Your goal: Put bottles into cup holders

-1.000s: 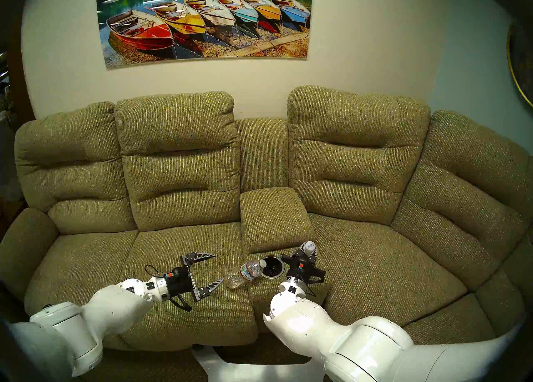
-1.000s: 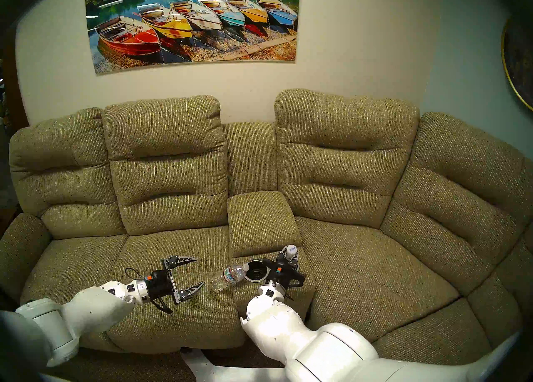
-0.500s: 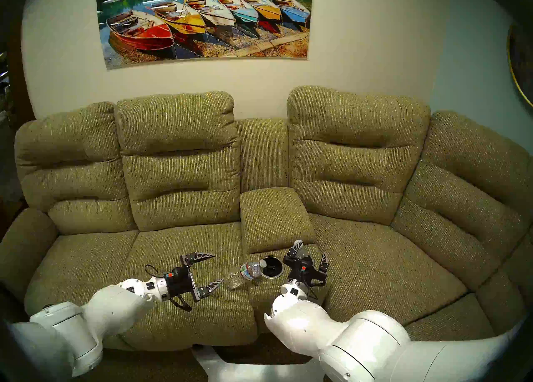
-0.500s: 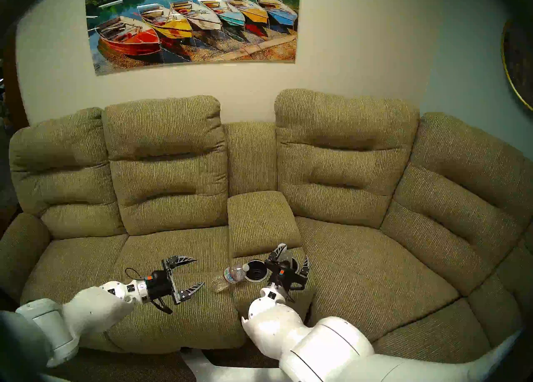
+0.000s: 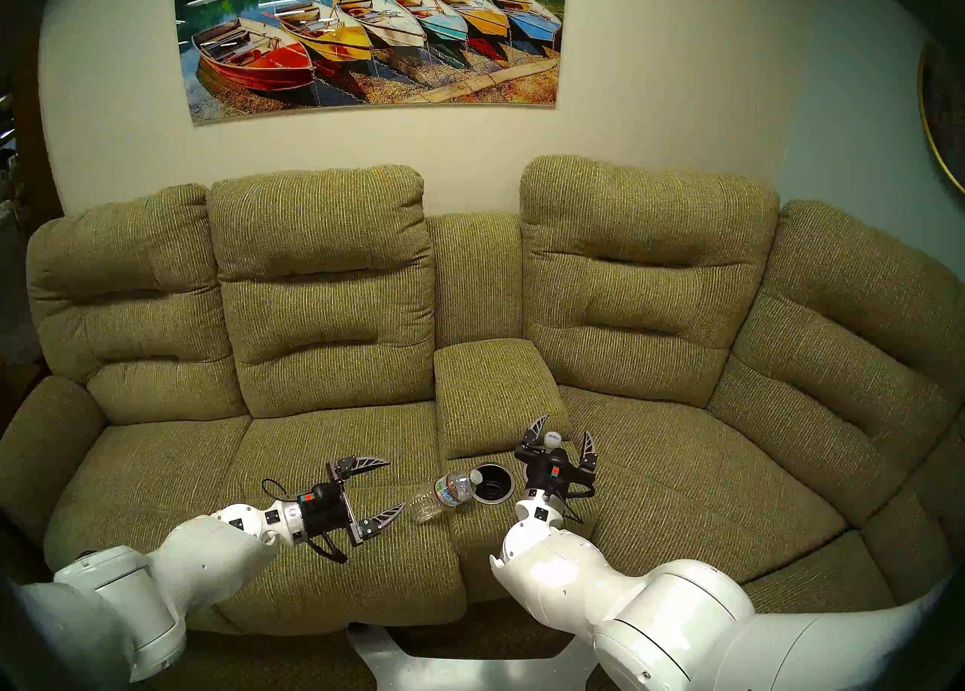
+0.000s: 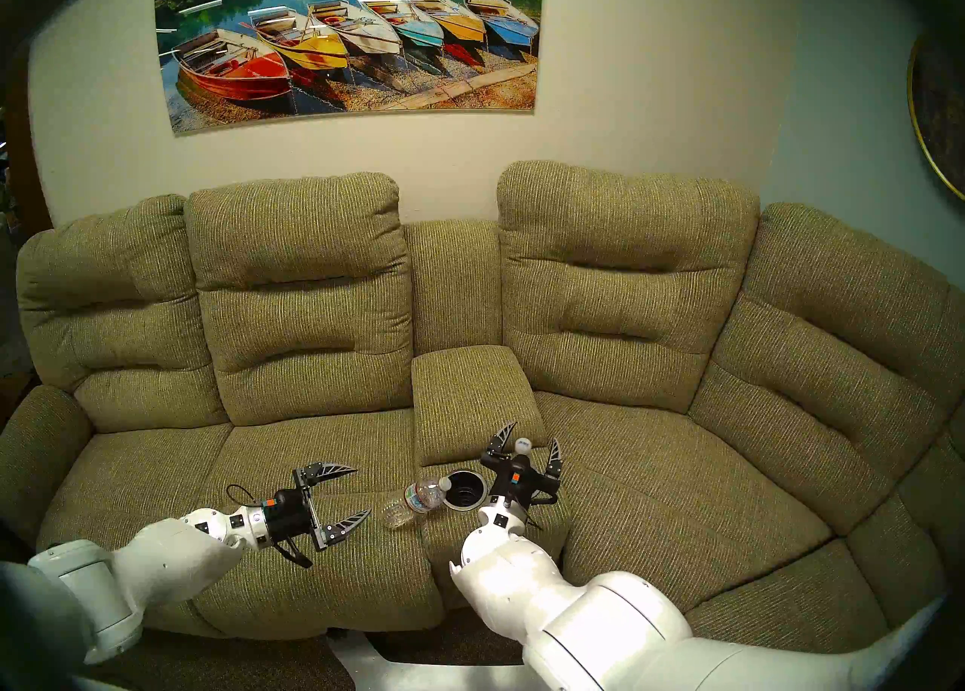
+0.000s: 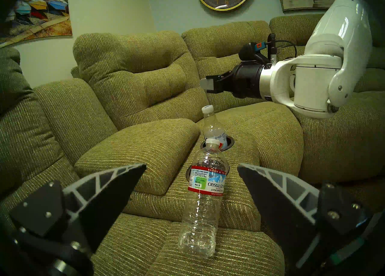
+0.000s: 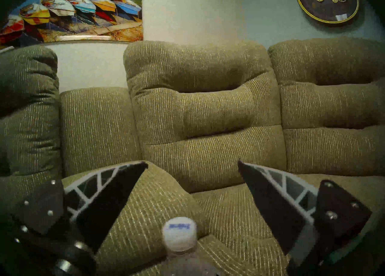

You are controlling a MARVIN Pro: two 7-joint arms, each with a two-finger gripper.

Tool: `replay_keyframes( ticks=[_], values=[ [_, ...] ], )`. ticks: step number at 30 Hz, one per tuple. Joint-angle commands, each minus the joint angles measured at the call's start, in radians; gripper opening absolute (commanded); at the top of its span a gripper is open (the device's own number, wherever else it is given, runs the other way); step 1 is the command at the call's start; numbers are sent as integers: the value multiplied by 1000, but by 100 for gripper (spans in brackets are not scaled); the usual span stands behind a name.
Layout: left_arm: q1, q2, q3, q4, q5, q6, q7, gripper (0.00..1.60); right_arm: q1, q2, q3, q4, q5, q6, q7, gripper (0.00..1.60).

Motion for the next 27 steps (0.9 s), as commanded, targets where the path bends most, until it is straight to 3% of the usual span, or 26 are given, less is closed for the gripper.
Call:
replay_keyframes(
  ticks=[1,21,25,27],
  values=[
    [-1,-2,0,-3,0,-1,-1,160,-49,57,27,-69,-39,-7,-105,160],
    [-1,-1,0,-3,0,-1,-1,160,-224,118,115,-361,-201,-7,-103,160],
    [-35,-20,14,17,23,15,-6,160,-265,124,139,-432,-238,7,-114,160],
    [-48,-28,20,24,32,21,-10,160,-264,119,154,-423,-240,2,-90,160]
  ],
)
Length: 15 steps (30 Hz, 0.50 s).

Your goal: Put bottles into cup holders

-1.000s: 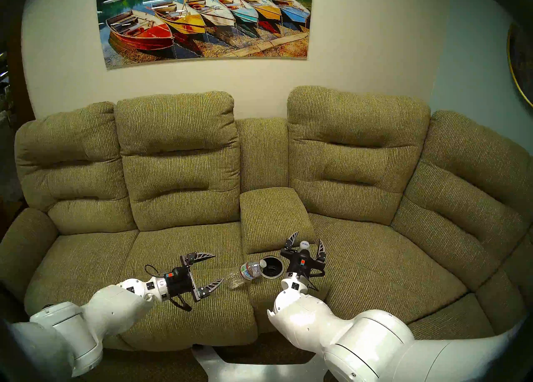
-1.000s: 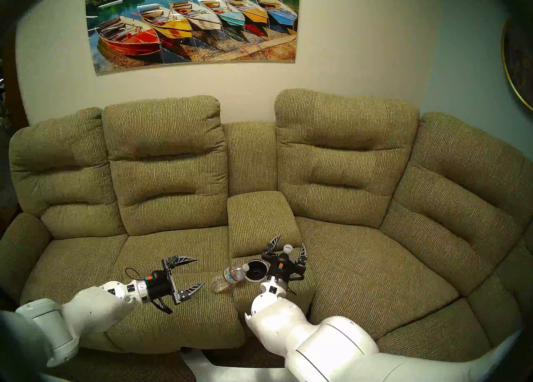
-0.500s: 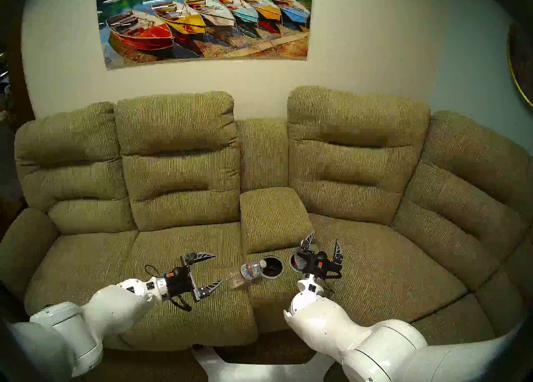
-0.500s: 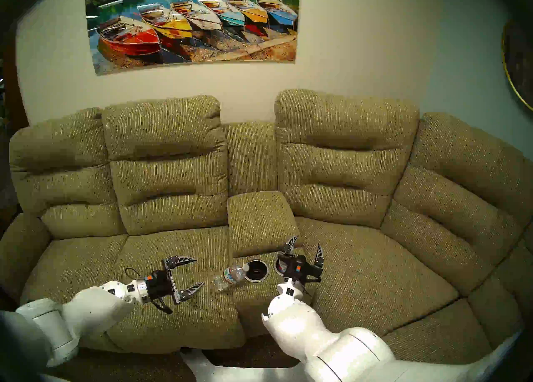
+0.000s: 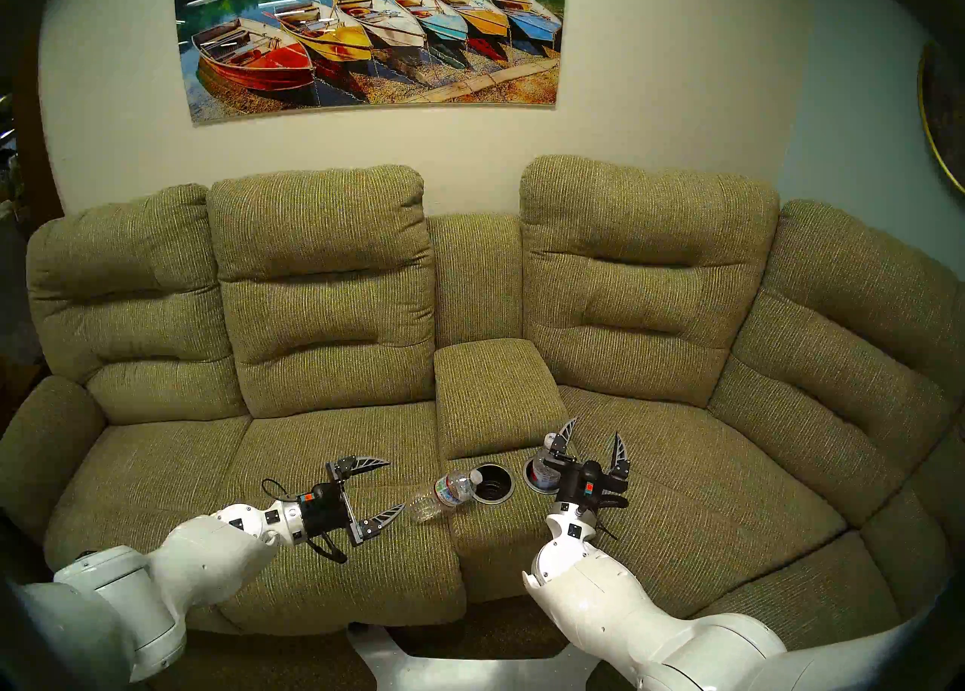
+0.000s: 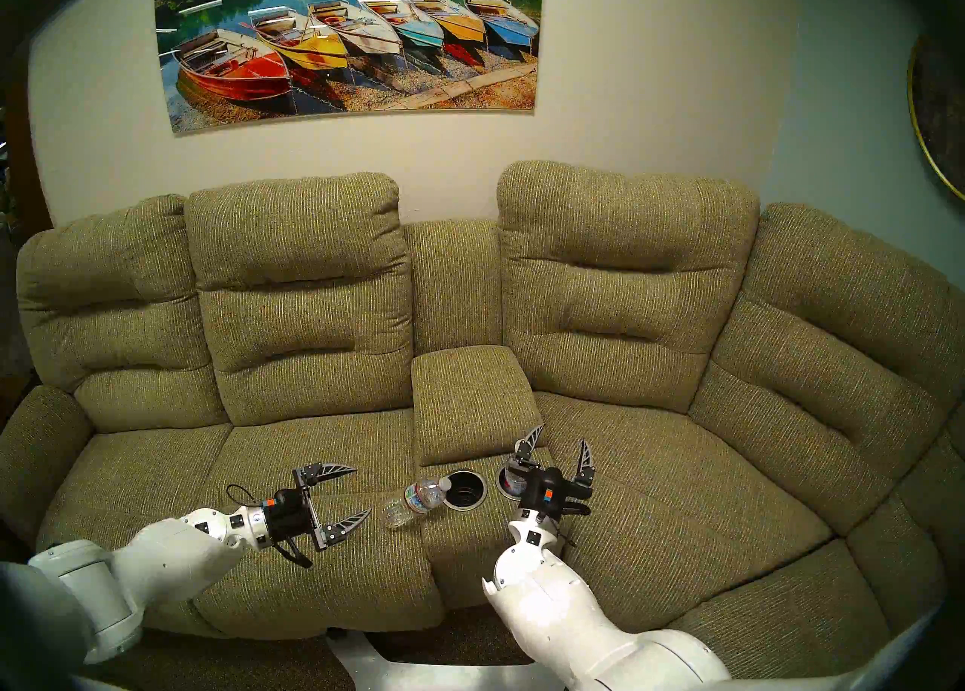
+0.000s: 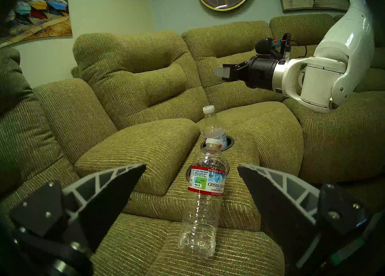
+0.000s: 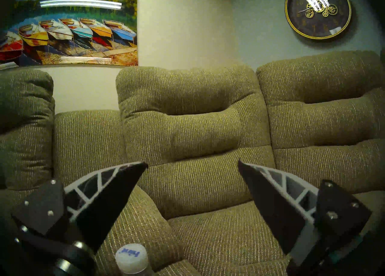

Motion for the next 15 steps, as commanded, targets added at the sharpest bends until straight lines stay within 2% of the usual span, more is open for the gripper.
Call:
replay_keyframes(
  ticks=[1,4,12,13,14,15],
  values=[
    [-72,-41,27,30,45,32,-11,160,-67,5,31,-117,-51,19,-105,160],
    [-118,-70,44,55,76,60,-14,160,-93,7,48,-160,-57,33,-85,160],
    [-204,-132,66,108,138,137,-7,160,-118,4,68,-201,-72,58,-77,160],
    [-187,-135,44,92,145,146,4,160,-120,4,69,-204,-73,60,-77,160],
    [-230,-152,74,128,156,164,-2,160,-124,4,72,-210,-77,65,-78,160],
    [-224,-156,63,121,162,174,4,160,-126,3,73,-213,-78,67,-79,160]
  ],
)
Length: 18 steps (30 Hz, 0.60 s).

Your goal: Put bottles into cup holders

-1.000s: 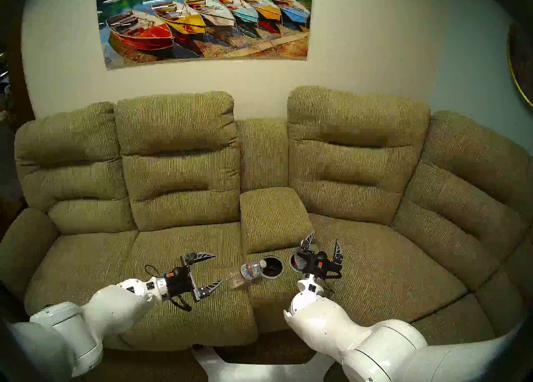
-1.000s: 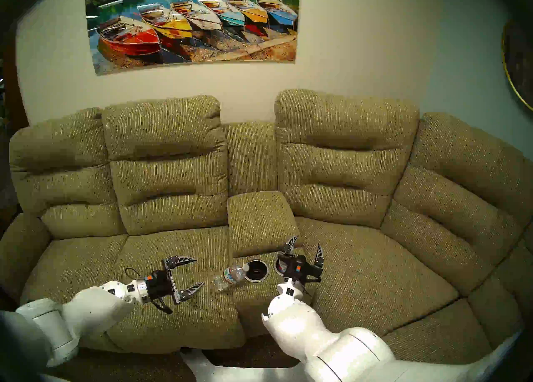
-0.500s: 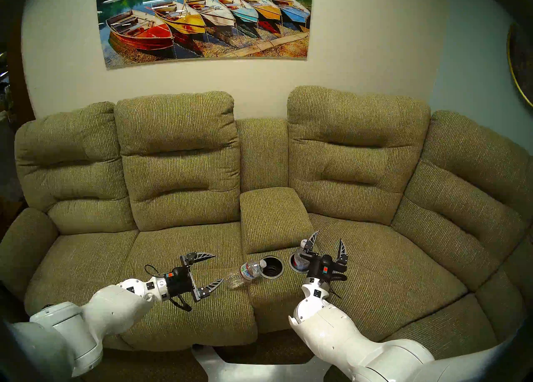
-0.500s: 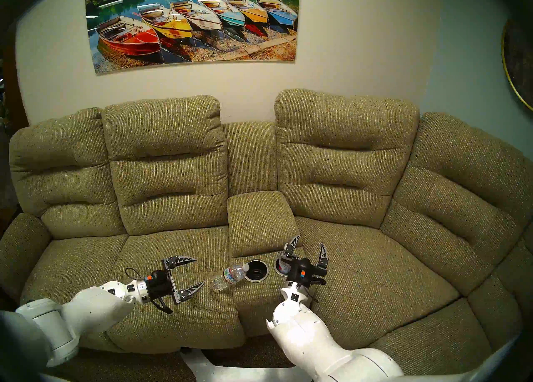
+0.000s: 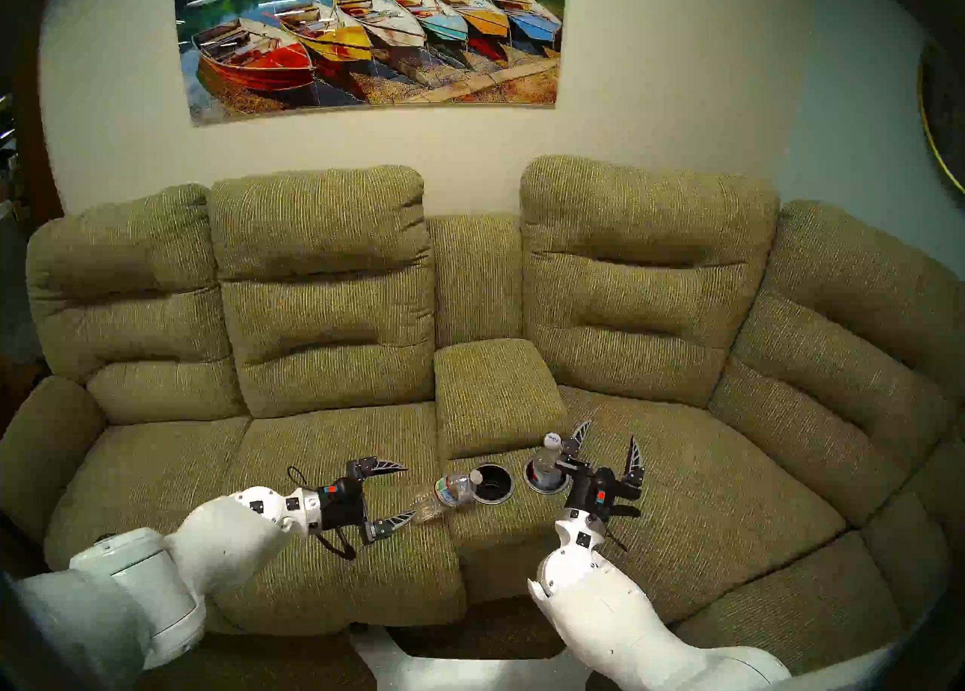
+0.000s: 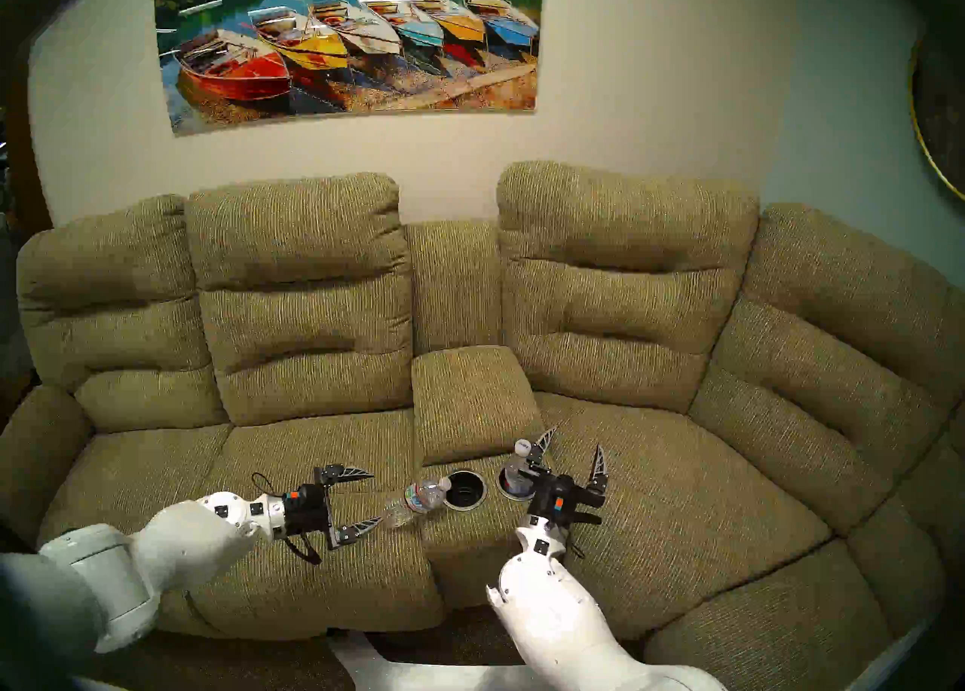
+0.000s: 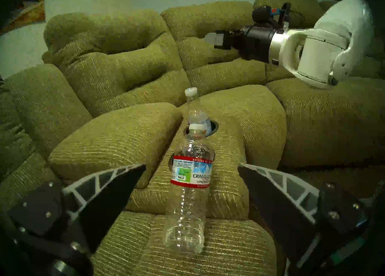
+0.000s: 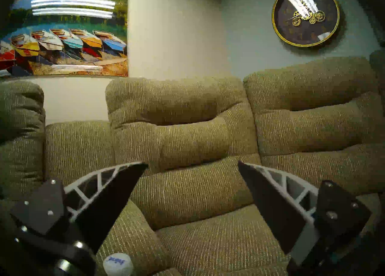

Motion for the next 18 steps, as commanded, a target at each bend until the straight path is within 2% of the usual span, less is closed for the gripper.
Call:
replay_keyframes(
  ticks=[1,4,18],
  values=[
    [-94,-76,-17,15,39,68,30,160,-27,-9,8,-60,-18,17,-35,160],
    [-155,-119,13,68,70,130,41,160,-36,-11,14,-74,-27,29,-41,160],
    [-221,-235,59,167,138,260,86,160,-63,-16,27,-121,-58,70,-72,160]
  ],
)
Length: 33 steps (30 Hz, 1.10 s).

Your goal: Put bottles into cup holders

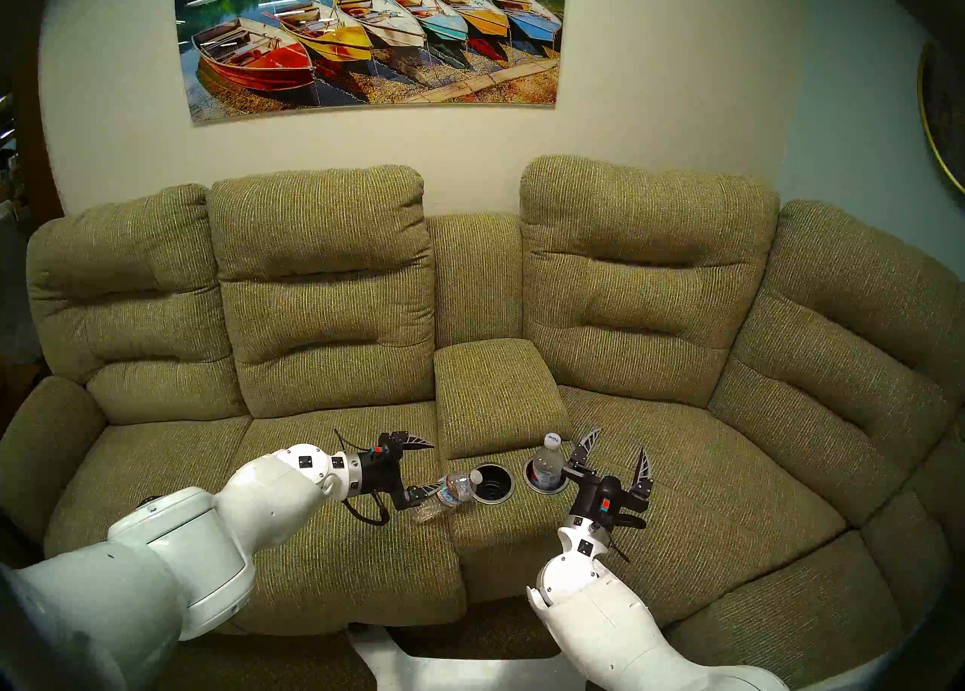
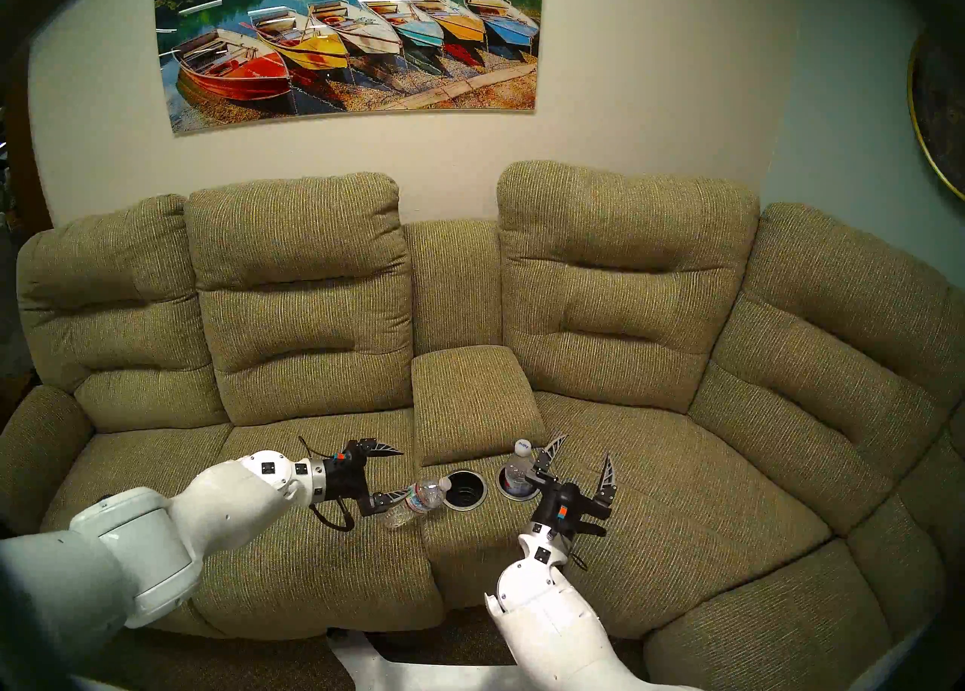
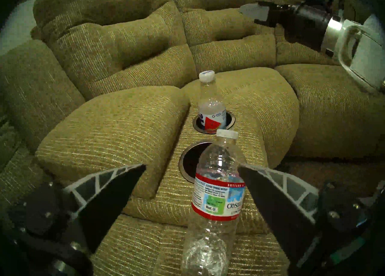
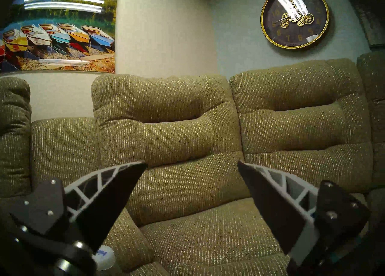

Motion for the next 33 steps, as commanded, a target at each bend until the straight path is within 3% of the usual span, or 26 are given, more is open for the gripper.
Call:
replay_keyframes(
  ticks=[1,22,33],
  values=[
    [-61,-79,19,33,23,40,15,160,-7,-6,-3,-46,-19,13,-15,160],
    [-83,-183,98,127,120,130,104,160,-23,-8,-3,-75,-47,59,-49,160],
    [-60,-193,126,171,157,160,148,160,-23,-8,-4,-77,-56,76,-63,160]
  ],
)
